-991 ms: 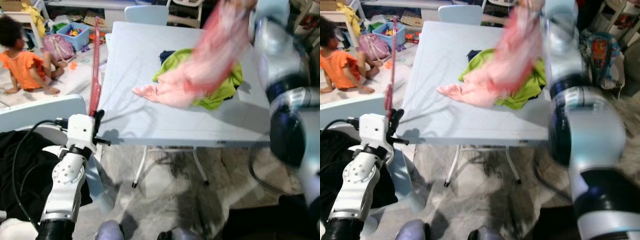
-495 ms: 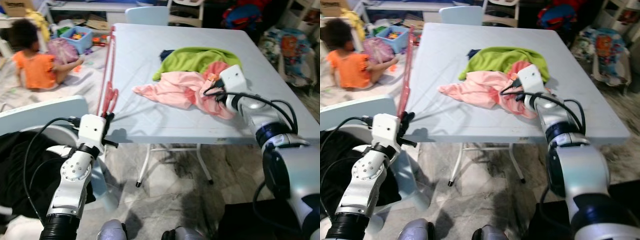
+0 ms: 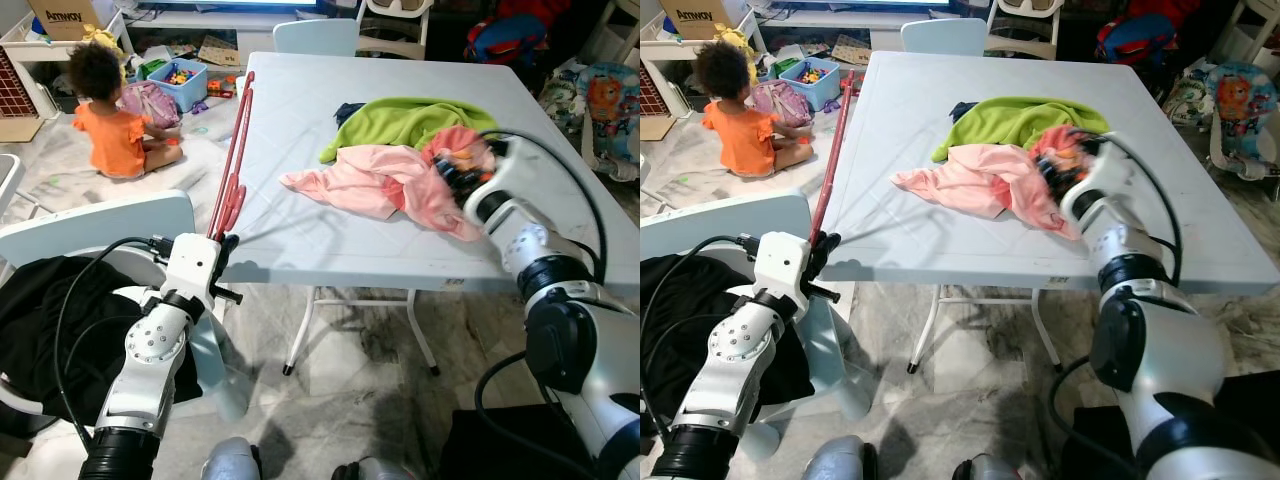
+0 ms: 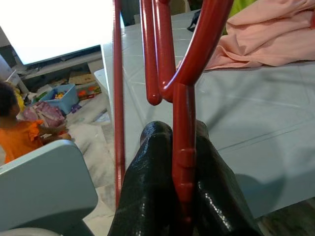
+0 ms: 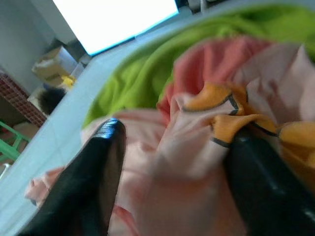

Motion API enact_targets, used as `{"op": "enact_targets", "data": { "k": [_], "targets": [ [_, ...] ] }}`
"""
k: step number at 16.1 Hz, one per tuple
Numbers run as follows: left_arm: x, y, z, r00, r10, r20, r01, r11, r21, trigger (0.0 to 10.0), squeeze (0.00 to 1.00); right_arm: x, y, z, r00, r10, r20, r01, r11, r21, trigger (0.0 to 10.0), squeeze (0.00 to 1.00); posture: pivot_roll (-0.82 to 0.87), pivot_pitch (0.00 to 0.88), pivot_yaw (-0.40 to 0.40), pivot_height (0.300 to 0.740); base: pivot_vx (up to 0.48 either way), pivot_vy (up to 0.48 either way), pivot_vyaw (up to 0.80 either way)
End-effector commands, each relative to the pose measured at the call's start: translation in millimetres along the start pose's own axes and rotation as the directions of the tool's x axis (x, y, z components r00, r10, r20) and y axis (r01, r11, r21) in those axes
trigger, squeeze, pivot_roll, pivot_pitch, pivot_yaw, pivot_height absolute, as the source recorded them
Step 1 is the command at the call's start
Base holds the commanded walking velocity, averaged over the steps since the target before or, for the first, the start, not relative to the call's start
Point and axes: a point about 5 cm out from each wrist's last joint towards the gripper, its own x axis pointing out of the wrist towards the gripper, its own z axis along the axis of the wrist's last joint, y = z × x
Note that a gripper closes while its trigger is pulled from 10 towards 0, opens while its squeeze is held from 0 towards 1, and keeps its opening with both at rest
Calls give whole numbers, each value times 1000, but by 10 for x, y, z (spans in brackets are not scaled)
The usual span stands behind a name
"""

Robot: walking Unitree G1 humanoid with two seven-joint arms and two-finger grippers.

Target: Hang hanger

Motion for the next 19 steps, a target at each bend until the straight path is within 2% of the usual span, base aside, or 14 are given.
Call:
{"op": "enact_targets", "data": {
  "k": [1, 2, 3, 5, 6, 8, 9, 10, 12, 15, 16, 17, 19],
  "targets": [
    [-9, -29, 12, 1000, -27, -9, 27, 1000, -5, 10000, 0, -2, 75, -3, 996, 80, 35, -79, 996, -32, 10000, 1000, 39, 7, -37, 740, 0, 0, 0],
    [-57, -79, -47, 995, -84, -52, 82, 996, -36, 10000, 0, -51, 223, -111, 970, 243, 11, -239, 961, -142, 10000, 1000, 26, 10, -26, 740, 0, 0, 0],
    [-85, -134, -85, 987, -142, -81, 138, 989, -50, 10000, 0, -107, 324, -197, 943, 332, -22, -329, 920, -212, 10000, 1000, 23, 10, -25, 740, 0, 0, 0],
    [-122, -229, -115, 969, -222, -107, 218, 975, -45, 10000, 0, -283, 372, -390, 914, 399, -73, -400, 858, -323, 10000, 1000, 18, 8, -22, 740, 0, 0, 0],
    [-117, -213, -108, 974, -201, -106, 199, 979, -29, 10000, 0, -402, 373, -478, 916, 397, -48, -387, 849, -359, 10000, 1000, 15, 5, -25, 740, 0, 0, 0],
    [-111, -202, -83, 978, -185, -95, 182, 982, -43, 10000, 0, -513, 334, -537, 945, 327, 10, -304, 889, -342, 10000, 1000, 17, 3, -26, 740, 0, 0, 0],
    [-110, -223, -48, 978, -192, -80, 188, 981, -55, 10000, 0, -633, 315, -613, 958, 282, 47, -254, 916, -311, 10000, 1000, 15, 4, -22, 740, 0, 0, 0],
    [-103, -253, -34, 976, -205, -77, 201, 978, -58, 10000, 0, -728, 318, -672, 962, 265, 67, -230, 918, -324, 10000, 1000, 9, 3, -13, 740, 0, 0, 0],
    [-90, -299, -35, 968, -238, -79, 234, 971, -56, 10000, 0, -776, 326, -711, 970, 227, 82, -184, 916, -357, 10000, 1000, 3, 1, -9, 740, 0, 0, 0],
    [-41, -315, -22, 966, -248, -78, 245, 968, -49, 10000, 0, -772, 385, -676, 971, 225, 79, -178, 906, -385, 10000, 1000, -14, 0, -1, 740, -81, 0, 0],
    [-20, -324, -18, 965, -249, -76, 246, 968, -50, 10000, 0, -752, 379, -650, 973, 214, 84, -166, 908, -385, 10000, 631, -18, 0, -7, 740, -240, 0, 0],
    [-13, -335, -15, 966, -250, -72, 247, 968, -52, 10000, 0, -739, 375, -632, 974, 210, 88, -160, 905, -393, 10000, 0, -19, 0, -8, 740, -244, 0, 0],
    [-9, -363, -17, 965, -255, -70, 251, 966, -54, 10000, 0, -724, 361, -618, 976, 199, 89, -146, 901, -407, 10000, 0, -19, 0, -11, 740, -240, 0, 0]
  ]
}}
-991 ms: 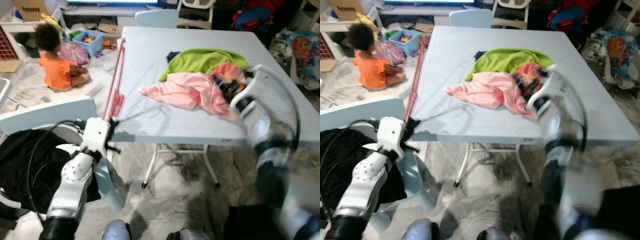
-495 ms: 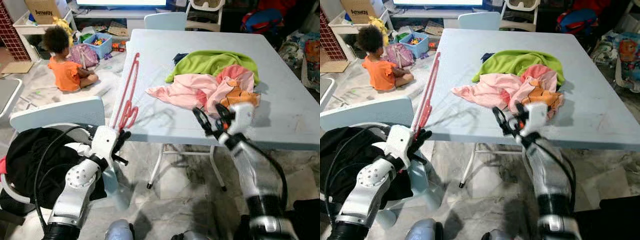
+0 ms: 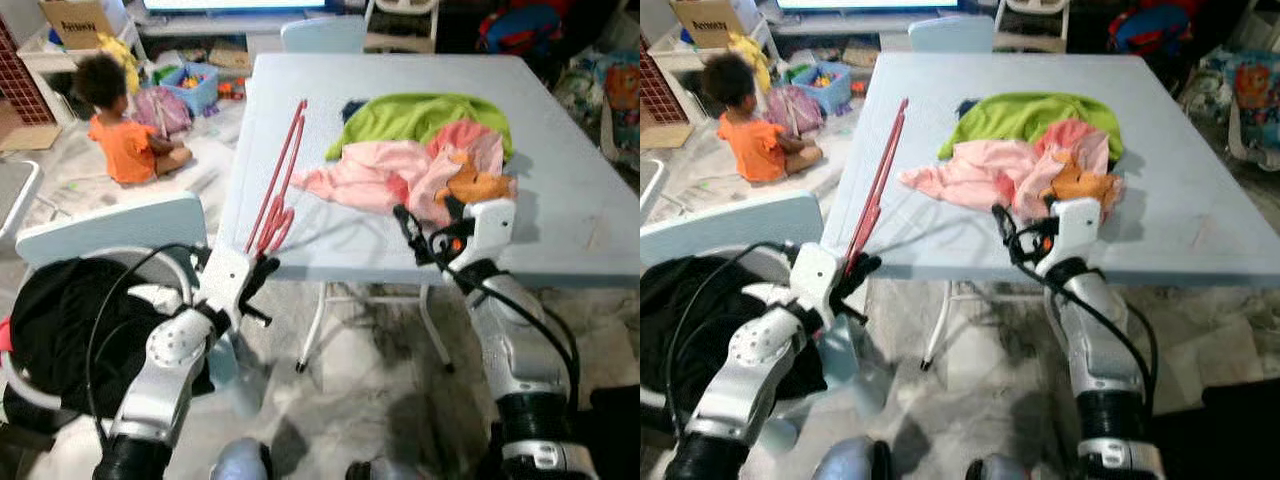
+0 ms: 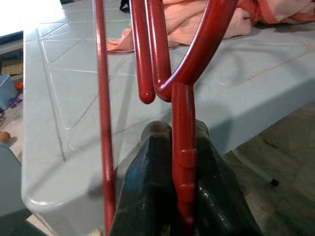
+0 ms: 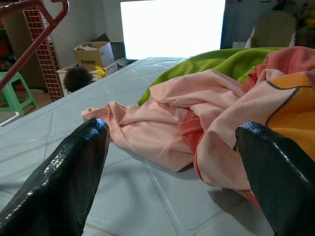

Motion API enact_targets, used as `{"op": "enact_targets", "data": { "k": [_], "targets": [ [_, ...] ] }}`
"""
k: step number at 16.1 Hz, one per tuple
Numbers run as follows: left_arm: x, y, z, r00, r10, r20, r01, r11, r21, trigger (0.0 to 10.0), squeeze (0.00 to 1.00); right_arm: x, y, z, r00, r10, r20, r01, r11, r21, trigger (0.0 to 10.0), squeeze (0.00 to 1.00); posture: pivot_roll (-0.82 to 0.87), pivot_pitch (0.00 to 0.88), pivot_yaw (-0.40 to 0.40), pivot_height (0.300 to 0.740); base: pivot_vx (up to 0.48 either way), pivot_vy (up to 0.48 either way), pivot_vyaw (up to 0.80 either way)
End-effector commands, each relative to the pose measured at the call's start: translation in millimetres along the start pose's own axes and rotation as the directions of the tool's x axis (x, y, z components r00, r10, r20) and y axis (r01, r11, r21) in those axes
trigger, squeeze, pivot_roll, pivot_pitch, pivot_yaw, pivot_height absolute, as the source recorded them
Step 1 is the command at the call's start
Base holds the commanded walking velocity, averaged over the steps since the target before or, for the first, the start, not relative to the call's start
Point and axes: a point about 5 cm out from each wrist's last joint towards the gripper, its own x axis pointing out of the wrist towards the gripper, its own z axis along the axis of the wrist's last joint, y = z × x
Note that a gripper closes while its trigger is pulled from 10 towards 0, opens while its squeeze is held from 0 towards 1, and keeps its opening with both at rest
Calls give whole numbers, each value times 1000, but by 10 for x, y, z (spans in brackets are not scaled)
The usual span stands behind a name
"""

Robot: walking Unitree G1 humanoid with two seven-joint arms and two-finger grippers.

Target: Hang hanger

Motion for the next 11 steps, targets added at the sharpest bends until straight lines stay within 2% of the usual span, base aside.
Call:
{"op": "enact_targets", "data": {
  "k": [1, 5, 11],
  "targets": [
    [-9, -15, -67, 1000, -6, -29, 6, 1000, -1, 10000, 0, 16, -2, -2, 1000, -5, -10, 5, 1000, -12, 10000, 0, -19, 0, -11, 740, -244, 0, 0],
    [-3, 10, -81, 999, -4, -34, 4, 1000, 7, 10000, 0, 4, 7, -45, 999, -11, -31, 11, 1000, -23, 10000, 0, -20, 0, -11, 740, -242, 0, 0],
    [3, 12, -93, 999, -4, -40, 5, 1000, 24, 10000, 0, 7, 2, -91, 998, -16, -54, 14, 999, -37, 10000, 0, -21, 0, -13, 740, 0, 0, 0]
  ]
}}
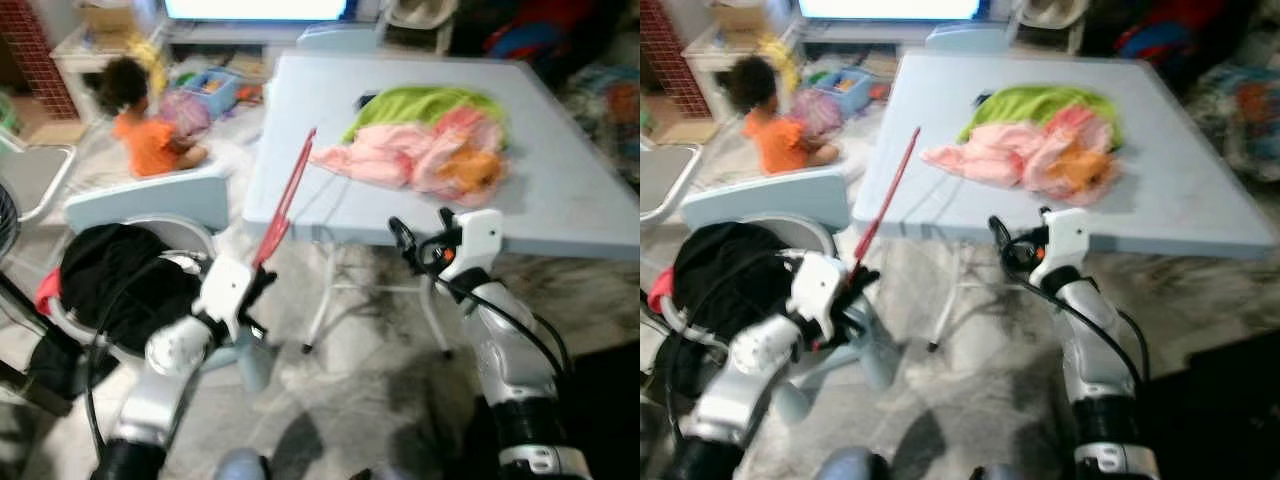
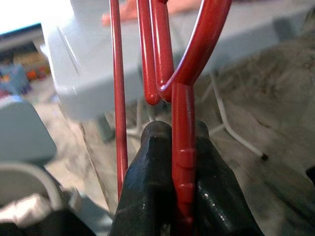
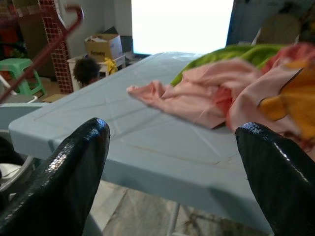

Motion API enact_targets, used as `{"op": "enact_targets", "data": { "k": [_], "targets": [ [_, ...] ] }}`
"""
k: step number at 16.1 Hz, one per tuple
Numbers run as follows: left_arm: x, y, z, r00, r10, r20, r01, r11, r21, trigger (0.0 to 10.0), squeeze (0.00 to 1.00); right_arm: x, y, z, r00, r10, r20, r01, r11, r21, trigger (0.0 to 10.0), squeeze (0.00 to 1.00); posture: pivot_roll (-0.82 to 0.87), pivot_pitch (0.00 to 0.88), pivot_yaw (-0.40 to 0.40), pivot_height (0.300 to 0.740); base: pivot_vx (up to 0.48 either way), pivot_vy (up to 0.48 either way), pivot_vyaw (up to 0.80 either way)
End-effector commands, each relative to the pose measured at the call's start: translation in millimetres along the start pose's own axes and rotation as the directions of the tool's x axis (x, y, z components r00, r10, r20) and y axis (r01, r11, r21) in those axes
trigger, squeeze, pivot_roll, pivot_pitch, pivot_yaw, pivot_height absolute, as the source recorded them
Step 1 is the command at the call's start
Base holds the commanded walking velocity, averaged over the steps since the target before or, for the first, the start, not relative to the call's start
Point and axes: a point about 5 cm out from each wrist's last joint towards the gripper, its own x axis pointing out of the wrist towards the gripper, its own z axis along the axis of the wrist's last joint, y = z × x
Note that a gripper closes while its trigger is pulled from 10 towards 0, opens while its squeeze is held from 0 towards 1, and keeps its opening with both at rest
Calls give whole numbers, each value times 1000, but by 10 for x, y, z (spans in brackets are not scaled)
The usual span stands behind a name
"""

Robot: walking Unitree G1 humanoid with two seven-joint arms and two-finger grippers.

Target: Hang hanger

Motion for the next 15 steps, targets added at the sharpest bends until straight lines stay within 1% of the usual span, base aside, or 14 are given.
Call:
{"op": "enact_targets", "data": {
  "k": [1, 4, 6, 7, 9, 15],
  "targets": [
    [-4, -14, 0, 1000, 0, 5, 0, 1000, 5, 10000, 0, 9, -13, -4, 1000, -3, -8, 3, 1000, -12, 10000, 0, -21, 0, -13, 740, 0, 0, 0],
    [16, -6, -8, 1000, -4, 0, 4, 1000, 14, 10000, 0, 19, 10, -42, 1000, 3, -20, -3, 1000, -23, 10000, 0, -25, 0, -5, 740, 0, 0, 0],
    [32, -16, 3, 1000, -7, 3, 7, 1000, 15, 10000, 0, 26, 5, -46, 1000, 1, -21, -1, 1000, -24, 10000, 0, -27, 0, -6, 740, -304, 0, 0],
    [47, -34, 3, 1000, -10, 6, 9, 1000, 13, 10000, 0, 30, 3, -58, 1000, 4, -29, -5, 1000, -30, 10000, 0, -30, 0, -10, 740, 0, 0, 0],
    [54, -49, 0, 1000, -10, 7, 10, 1000, 13, 10000, 0, 32, -9, -57, 1000, 4, -30, -5, 999, -33, 10000, 0, -32, 0, -12, 740, -263, 0, 0],
    [56, -47, -10, 1000, -10, 5, 10, 1000, 14, 10000, 0, 33, 7, -91, 999, 5, -41, -6, 999, -39, 10000, 0, -33, 0, -14, 740, -264, 0, 0]
  ]
}}
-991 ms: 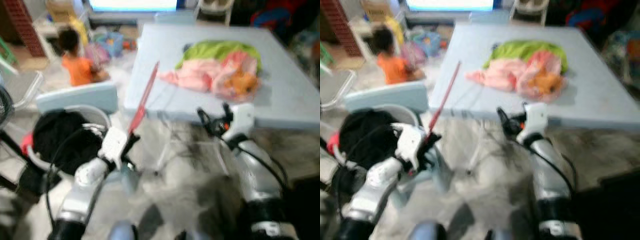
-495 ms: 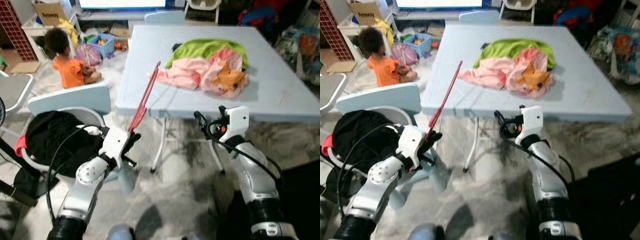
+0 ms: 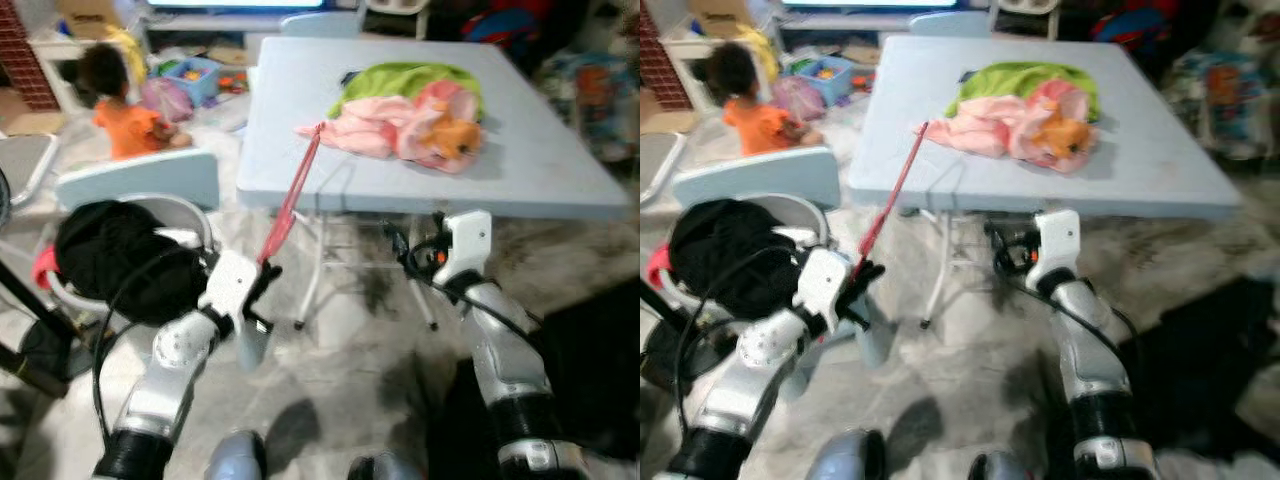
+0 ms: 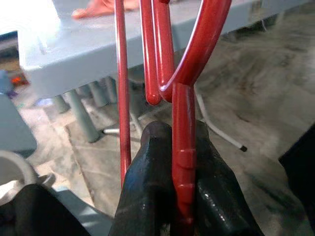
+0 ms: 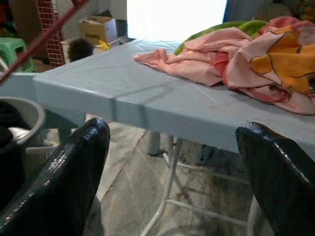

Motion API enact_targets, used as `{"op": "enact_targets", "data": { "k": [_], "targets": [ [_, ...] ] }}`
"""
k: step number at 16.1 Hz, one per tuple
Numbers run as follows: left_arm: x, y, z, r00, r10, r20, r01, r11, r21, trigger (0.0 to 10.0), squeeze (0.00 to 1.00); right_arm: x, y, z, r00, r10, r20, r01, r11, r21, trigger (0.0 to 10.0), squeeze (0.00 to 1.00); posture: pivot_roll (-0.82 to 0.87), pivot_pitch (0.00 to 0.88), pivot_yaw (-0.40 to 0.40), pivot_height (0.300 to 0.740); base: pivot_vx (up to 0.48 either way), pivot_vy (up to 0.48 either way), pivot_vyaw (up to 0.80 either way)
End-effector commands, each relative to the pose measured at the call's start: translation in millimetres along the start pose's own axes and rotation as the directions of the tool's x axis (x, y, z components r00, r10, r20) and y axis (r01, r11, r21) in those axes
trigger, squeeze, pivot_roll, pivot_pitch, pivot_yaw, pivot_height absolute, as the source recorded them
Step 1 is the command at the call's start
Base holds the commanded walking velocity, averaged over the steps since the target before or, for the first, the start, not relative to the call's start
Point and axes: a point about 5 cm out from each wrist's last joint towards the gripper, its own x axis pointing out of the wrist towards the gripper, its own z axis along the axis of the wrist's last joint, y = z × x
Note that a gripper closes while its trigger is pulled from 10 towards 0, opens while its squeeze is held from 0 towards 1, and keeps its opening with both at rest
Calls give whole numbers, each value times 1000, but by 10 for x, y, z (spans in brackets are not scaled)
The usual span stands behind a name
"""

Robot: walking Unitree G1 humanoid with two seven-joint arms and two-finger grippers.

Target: Hang hanger

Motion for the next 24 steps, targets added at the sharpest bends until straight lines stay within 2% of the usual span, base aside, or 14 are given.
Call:
{"op": "enact_targets", "data": {
  "k": [1, 5, 7, 8, 9, 10, 12, 13, 15, 16, 19, 21, 22, 24],
  "targets": [
    [0, 3, -7, 1000, 8, 0, -8, 1000, 5, 10000, 0, 30, 0, 26, 1000, -1, 5, 1, 1000, -11, 10000, 0, -33, 0, -14, 740, 0, 0, 0],
    [-4, 6, -48, 999, -7, -32, 8, 1000, 25, 10000, 0, 30, -31, 18, 1000, 0, -8, 0, 999, -45, 10000, 0, -31, 0, -13, 740, 0, 0, 0],
    [-66, -53, -219, 974, -150, -167, 163, 984, 66, 10000, 0, 13, -52, 30, 994, 99, -35, -104, 977, -185, 10000, 0, -23, 13, -26, 740, 0, 0, 0],
    [-82, -59, -242, 968, -173, -183, 188, 980, 70, 10000, 0, 10, -55, 33, 992, 119, -40, -124, 972, -200, 10000, 0, -21, 15, -28, 740, 0, 0, 0],
    [-179, -13, -356, 930, -254, -267, 287, 953, 93, 10000, 0, -46, -56, 55, 954, 278, -111, -299, 881, -367, 10000, 0, -21, 15, -28, 740, 0, 0, 0],
    [-255, 45, -421, 895, -303, -329, 343, 937, 71, 10000, 0, -121, -82, 57, 895, 397, -201, -445, 792, -419, 10000, 0, -21, 15, -28, 740, 0, 0, 0],
    [-388, 105, -517, 818, -391, -421, 451, 891, 51, 10000, 0, -290, -189, 47, 748, 531, -397, -663, 615, -427, 10000, 0, -24, 15, -24, 740, 0, 0, 0],
    [-458, 97, -559, 763, -458, -457, 525, 851, 24, 10000, 0, -409, -254, 35, 630, 583, -513, -776, 498, -388, 10000, 0, -26, 14, -24, 740, 0, 0, 0],
    [-532, 2, -562, 688, -576, -442, 617, 785, -62, 10000, 0, -505, -270, 90, 487, 639, -595, -873, 379, -307, 10000, 0, -33, 11, -21, 740, 0, 0, 0],
    [-561, -40, -550, 652, -624, -431, 655, 750, -95, 10000, 0, -499, -259, 133, 452, 657, -603, -892, 346, -291, 10000, 0, -33, 11, -21, 740, 0, 0, 0],
    [-578, -166, -457, 570, -736, -364, 731, 657, -183, 10000, 0, -336, -128, 281, 434, 709, -556, -899, 308, -310, 10000, 0, -38, 9, -17, 740, 0, 0, 0],
    [-563, -178, -441, 553, -753, -356, 745, 639, -194, 10000, 0, -371, -9, 264, 359, 752, -553, -932, 262, -249, 10000, 0, -33, 7, -9, 740, 0, 0, 0],
    [-557, -186, -426, 546, -761, -351, 751, 630, -197, 10000, 0, -425, 53, 225, 301, 767, -567, -953, 220, -210, 10000, 0, -34, 6, -8, 740, 0, 0, 0],
    [-532, -223, -410, 540, -767, -345, 758, 622, -196, 10000, 0, -472, 124, 61, 250, 760, -600, -968, 179, -176, 10000, 0, -38, 7, -5, 740, 0, 0, 0]
  ]
}}
